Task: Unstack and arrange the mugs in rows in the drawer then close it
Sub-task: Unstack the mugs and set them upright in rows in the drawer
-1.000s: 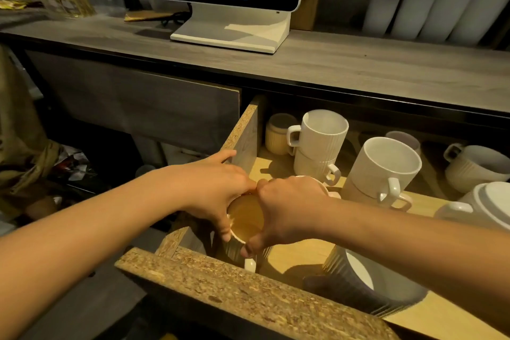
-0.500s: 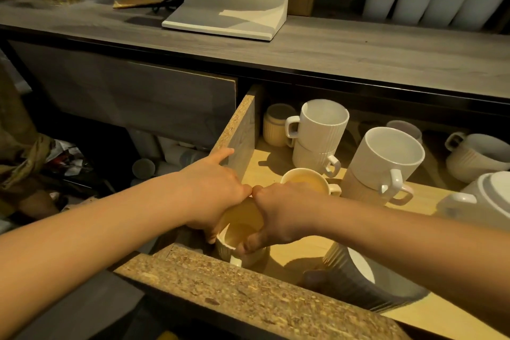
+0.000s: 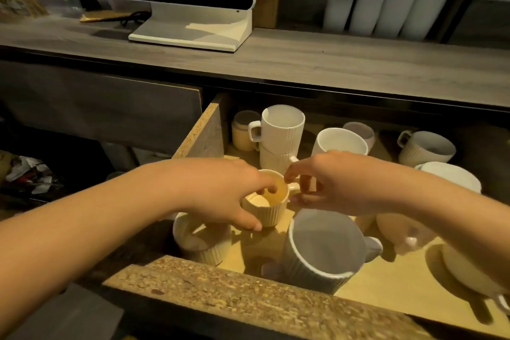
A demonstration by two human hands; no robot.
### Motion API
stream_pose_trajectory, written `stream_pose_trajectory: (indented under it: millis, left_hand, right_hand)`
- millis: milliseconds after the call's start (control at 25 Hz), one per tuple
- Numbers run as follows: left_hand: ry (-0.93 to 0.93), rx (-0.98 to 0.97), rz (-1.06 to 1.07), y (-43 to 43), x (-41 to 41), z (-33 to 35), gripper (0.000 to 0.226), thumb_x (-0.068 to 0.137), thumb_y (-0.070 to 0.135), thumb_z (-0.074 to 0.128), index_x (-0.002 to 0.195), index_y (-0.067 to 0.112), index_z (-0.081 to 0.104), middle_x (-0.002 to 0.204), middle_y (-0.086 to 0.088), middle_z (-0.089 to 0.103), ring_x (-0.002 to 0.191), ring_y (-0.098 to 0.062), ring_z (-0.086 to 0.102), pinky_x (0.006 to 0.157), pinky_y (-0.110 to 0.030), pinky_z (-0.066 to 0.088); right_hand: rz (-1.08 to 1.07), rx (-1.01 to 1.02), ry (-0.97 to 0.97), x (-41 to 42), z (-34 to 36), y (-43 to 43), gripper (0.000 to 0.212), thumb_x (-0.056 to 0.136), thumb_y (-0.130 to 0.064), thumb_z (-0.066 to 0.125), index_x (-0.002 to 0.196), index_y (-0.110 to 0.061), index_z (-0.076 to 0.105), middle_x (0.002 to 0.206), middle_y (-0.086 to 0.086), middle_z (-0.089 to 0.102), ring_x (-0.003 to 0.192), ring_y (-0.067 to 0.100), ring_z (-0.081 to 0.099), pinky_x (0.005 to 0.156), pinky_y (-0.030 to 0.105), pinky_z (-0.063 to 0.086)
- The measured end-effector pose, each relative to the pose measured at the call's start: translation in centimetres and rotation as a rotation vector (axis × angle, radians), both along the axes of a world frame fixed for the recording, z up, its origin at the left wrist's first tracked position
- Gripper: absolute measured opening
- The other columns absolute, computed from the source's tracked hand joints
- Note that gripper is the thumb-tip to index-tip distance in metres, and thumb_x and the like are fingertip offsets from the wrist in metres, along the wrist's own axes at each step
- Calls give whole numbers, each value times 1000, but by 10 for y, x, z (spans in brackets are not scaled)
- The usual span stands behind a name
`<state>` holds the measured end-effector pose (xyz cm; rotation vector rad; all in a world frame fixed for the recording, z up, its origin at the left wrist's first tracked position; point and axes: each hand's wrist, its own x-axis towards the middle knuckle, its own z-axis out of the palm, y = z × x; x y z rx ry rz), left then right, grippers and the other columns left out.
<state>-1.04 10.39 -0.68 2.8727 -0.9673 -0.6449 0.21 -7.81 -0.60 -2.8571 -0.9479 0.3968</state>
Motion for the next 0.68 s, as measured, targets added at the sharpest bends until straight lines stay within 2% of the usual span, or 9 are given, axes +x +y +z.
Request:
stream_pose_trajectory:
  millis: [120, 280, 320, 400, 480, 600, 680]
  left_hand:
    - [119, -116, -37, -16, -2, 7, 68, 80, 45, 66, 139, 36, 33, 135, 17, 46, 120, 1, 43, 102, -23, 40]
    - [144, -221, -41, -26, -10, -1, 64, 75, 52, 68, 131, 40, 40, 124, 24, 47, 111, 6, 46, 96, -17, 42]
    - [136, -232, -33, -27, -11, -4, 63, 75, 53, 67, 130, 41, 41, 123, 25, 48, 110, 6, 47, 96, -18, 43]
    - [120, -241, -16, -27, -12, -8, 62, 75, 55, 66, 130, 41, 41, 123, 24, 50, 110, 5, 48, 98, -22, 45]
    - [124, -228, 7, -26, -13, -10, 58, 76, 54, 65, 129, 40, 44, 123, 23, 51, 111, 3, 49, 99, -24, 44]
    - [173, -224, 35, -26, -18, -11, 38, 79, 52, 62, 111, 54, 43, 113, 31, 50, 109, 4, 50, 99, -17, 42]
    - [183, -219, 61, -24, -20, -9, 37, 79, 52, 61, 109, 56, 40, 112, 33, 49, 108, 7, 49, 99, -18, 42]
  right_hand:
    - [-3, 20, 65, -12, 8, -29, 36, 88, -46, 54, 122, -35, 53, 111, -12, 63, 91, 7, 61, 81, 22, 55]
    - [6, 29, 235, -28, 13, -57, 54, 79, -50, 65, 127, -45, 41, 107, -29, 47, 89, -9, 55, 66, 7, 51]
    - [20, 23, 259, -31, 12, -61, 63, 75, -50, 69, 129, -47, 37, 110, -30, 44, 95, -7, 54, 71, 9, 52]
    - [58, 12, 243, -35, 7, -62, 78, 70, -49, 74, 133, -52, 27, 124, -27, 41, 111, 2, 48, 85, 26, 56]
    - [71, 10, 213, -38, 1, -57, 89, 69, -47, 76, 136, -51, 19, 135, -21, 38, 119, 9, 44, 91, 38, 54]
    - [115, 13, 172, -38, -5, -52, 92, 71, -44, 76, 141, -45, 16, 141, -15, 36, 123, 12, 41, 100, 37, 46]
    - [115, 44, 145, -37, -5, -51, 90, 70, -44, 76, 142, -39, 22, 137, -12, 41, 120, 12, 44, 97, 32, 48]
